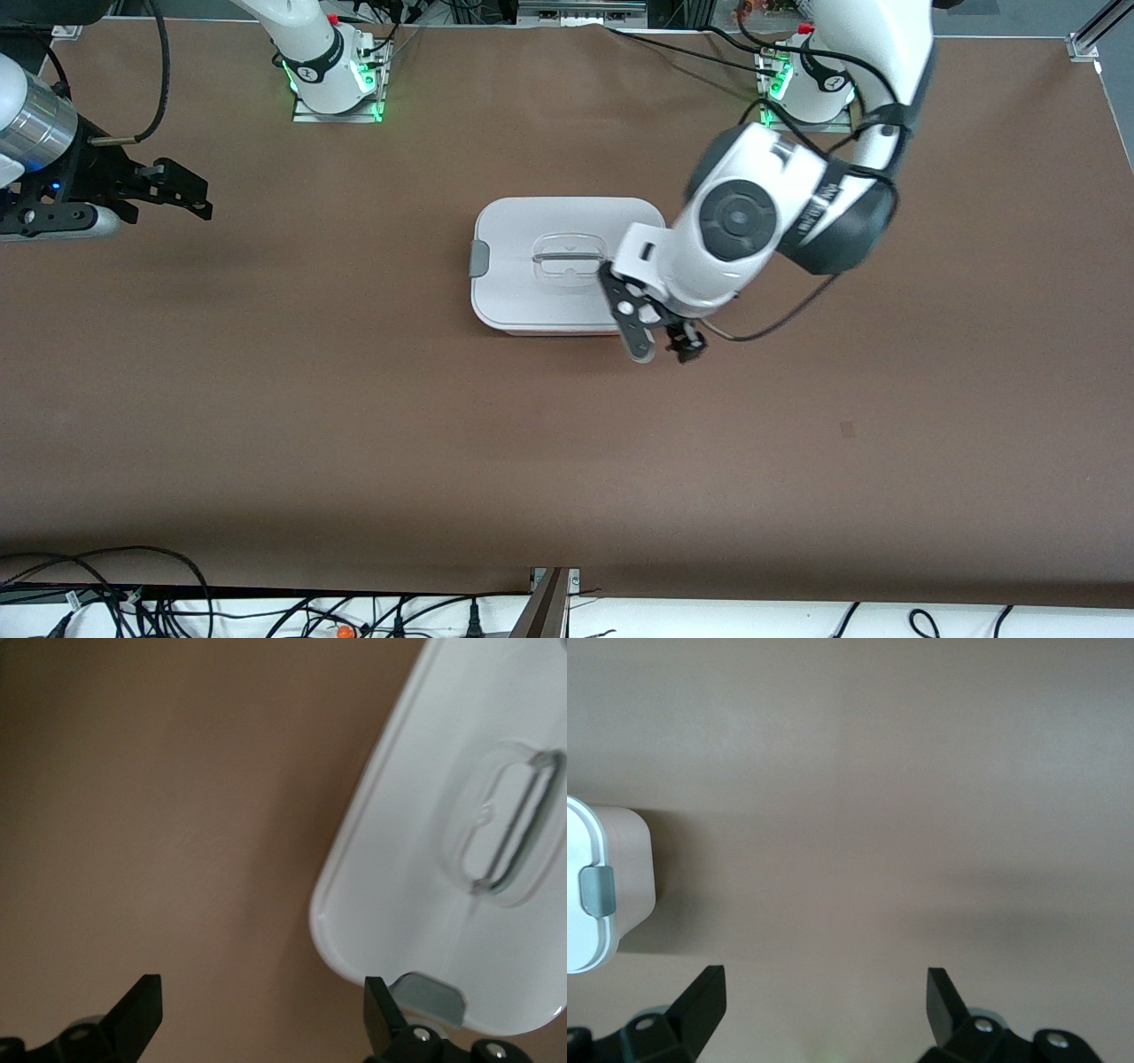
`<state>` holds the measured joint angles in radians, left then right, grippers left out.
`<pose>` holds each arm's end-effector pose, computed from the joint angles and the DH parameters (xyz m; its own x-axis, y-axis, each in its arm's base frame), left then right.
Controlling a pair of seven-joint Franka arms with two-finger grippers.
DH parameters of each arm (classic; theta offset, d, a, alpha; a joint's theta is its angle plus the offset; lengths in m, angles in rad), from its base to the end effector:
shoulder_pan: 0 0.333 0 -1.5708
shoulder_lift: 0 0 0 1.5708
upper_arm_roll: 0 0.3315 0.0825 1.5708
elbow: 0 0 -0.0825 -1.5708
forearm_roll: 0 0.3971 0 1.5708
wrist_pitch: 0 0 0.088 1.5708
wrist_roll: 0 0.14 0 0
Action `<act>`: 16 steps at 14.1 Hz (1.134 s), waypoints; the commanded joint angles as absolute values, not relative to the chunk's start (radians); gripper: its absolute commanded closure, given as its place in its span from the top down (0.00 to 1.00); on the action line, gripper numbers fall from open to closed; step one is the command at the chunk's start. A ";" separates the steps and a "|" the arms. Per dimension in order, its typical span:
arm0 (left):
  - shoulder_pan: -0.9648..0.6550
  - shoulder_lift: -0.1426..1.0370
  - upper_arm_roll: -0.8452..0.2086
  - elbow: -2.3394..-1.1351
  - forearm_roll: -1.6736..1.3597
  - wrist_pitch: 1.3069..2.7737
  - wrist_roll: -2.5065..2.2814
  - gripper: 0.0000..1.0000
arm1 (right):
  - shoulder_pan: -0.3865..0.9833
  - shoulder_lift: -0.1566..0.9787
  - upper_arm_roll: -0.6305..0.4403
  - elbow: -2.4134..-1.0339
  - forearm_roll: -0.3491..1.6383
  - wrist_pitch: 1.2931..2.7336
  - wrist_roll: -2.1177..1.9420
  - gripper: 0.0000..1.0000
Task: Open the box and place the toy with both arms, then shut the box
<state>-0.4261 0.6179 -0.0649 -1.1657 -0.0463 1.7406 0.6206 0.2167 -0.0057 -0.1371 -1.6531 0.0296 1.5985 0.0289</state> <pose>0.6614 -0.3467 0.4096 0.4616 -0.8870 0.0136 -0.8839 -0.4585 0.0920 0.5618 0.0487 0.5727 0.9975 0.0498 -0.0498 0.0484 -0.9984 -0.0289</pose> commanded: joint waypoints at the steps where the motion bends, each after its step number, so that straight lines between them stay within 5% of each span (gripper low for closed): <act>1: -0.335 0.585 -0.052 -1.177 -0.063 1.710 0.643 1.00 | 0.207 0.002 -0.124 -1.631 0.020 1.583 0.037 1.00; 9: -0.039 0.451 0.003 -1.215 -0.032 1.756 0.646 1.00 | 0.206 0.002 -0.124 -1.632 0.021 1.569 0.040 1.00; 16: 0.029 0.214 0.038 -1.397 -0.034 1.723 0.309 1.00 | 0.204 0.002 -0.127 -1.634 0.026 1.543 0.043 1.00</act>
<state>0.0296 0.3199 0.0318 -1.2809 -0.0413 1.7371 0.4232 0.2146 -0.0027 -0.1353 -1.6507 0.0296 1.5625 0.0305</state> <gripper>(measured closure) 0.000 0.000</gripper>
